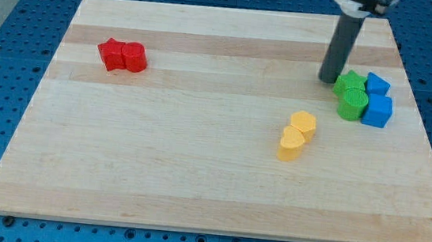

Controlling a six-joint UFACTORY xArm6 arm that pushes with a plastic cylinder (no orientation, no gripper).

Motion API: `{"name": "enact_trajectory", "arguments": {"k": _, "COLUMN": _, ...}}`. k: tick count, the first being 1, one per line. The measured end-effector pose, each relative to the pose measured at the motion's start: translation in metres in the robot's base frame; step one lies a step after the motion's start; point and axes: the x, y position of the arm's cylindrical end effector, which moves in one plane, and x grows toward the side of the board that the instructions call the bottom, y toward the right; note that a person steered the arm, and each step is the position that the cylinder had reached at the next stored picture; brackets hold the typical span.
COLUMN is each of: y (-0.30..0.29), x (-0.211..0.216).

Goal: Separate the yellow heart and yellow hexagon

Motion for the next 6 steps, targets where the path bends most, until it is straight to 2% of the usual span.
{"name": "enact_trajectory", "arguments": {"k": 4, "y": -0.002, "x": 0.102}}
{"name": "enact_trajectory", "arguments": {"k": 6, "y": -0.032, "x": 0.111}}
